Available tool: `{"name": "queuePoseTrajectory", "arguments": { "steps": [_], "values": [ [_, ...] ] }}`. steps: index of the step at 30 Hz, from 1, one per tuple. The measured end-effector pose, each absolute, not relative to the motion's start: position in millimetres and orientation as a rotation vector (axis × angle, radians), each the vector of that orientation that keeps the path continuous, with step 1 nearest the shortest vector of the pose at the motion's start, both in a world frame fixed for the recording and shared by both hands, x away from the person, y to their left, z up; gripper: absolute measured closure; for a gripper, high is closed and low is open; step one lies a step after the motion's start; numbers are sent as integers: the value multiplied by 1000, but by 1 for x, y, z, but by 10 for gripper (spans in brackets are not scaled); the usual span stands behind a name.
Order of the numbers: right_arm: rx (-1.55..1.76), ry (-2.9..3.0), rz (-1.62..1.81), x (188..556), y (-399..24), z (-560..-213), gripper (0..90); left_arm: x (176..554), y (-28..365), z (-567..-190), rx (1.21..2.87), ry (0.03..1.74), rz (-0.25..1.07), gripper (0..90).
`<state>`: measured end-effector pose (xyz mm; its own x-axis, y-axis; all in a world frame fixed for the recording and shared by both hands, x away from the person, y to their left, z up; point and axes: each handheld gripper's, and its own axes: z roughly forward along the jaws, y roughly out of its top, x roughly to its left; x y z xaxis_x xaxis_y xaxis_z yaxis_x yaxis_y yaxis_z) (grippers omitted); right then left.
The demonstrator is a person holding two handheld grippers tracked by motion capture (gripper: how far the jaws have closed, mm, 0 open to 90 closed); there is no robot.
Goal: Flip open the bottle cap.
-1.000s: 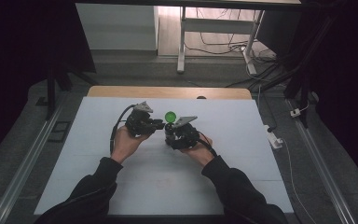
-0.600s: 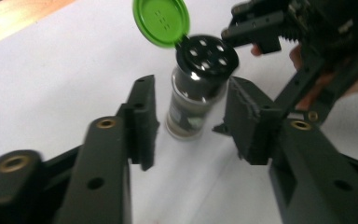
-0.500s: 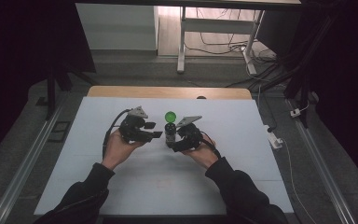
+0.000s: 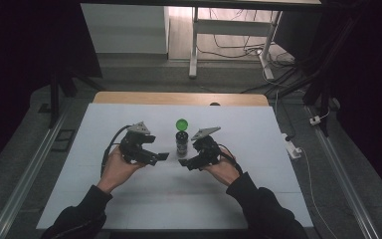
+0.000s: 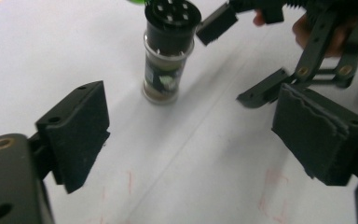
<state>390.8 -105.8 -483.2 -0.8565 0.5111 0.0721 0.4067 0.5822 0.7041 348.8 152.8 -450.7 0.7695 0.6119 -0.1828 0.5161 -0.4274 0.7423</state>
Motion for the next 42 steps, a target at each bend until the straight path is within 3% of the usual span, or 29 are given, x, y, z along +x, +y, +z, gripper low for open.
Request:
{"name": "queuePoseTrajectory", "arguments": {
  "steps": [15, 42],
  "values": [
    [747, 2683, 1175, 359, -121, -466, 3, 310, 179, -452, 2071, 859, 106, 0],
    [874, 2517, 1189, 311, -208, -447, 0, 234, 246, -459, 1971, 982, 194, 0]
  ]
}}
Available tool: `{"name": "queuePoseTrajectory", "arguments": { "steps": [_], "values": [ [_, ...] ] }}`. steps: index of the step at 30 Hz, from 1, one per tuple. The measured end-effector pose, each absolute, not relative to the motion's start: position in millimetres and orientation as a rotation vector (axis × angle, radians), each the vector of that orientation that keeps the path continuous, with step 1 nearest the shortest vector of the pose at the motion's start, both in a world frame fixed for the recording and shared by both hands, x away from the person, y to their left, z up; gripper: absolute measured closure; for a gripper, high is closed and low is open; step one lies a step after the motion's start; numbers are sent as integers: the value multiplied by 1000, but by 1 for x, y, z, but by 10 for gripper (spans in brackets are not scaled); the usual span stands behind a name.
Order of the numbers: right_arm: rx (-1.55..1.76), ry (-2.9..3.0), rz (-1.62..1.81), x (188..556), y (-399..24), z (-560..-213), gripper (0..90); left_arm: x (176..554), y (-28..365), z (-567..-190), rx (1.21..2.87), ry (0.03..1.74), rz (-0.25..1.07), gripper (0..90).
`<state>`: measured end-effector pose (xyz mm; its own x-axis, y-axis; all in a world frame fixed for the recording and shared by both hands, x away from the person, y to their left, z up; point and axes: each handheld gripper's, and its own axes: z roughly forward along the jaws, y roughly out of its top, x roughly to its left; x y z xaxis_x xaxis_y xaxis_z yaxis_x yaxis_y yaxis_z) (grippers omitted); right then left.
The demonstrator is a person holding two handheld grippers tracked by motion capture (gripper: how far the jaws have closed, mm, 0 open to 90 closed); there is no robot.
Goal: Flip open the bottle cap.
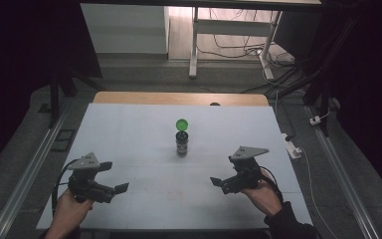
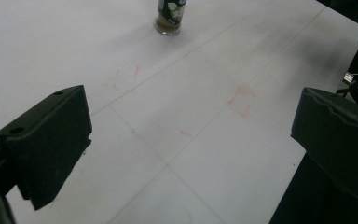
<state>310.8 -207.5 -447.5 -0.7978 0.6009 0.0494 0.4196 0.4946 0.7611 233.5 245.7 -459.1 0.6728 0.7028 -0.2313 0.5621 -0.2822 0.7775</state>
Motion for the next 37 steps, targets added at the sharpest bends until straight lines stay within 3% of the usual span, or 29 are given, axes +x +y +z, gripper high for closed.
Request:
{"name": "queuePoseTrajectory", "arguments": {
  "steps": [20, 37],
  "values": [
    [1138, 2341, 1118, 273, -285, -454, 0, 188, 290, -473, 1906, 1141, 252, 0],
    [1228, 2317, 1073, 255, -305, -457, 0, 178, 300, -479, 1961, 1231, 251, 0]
  ]
}}
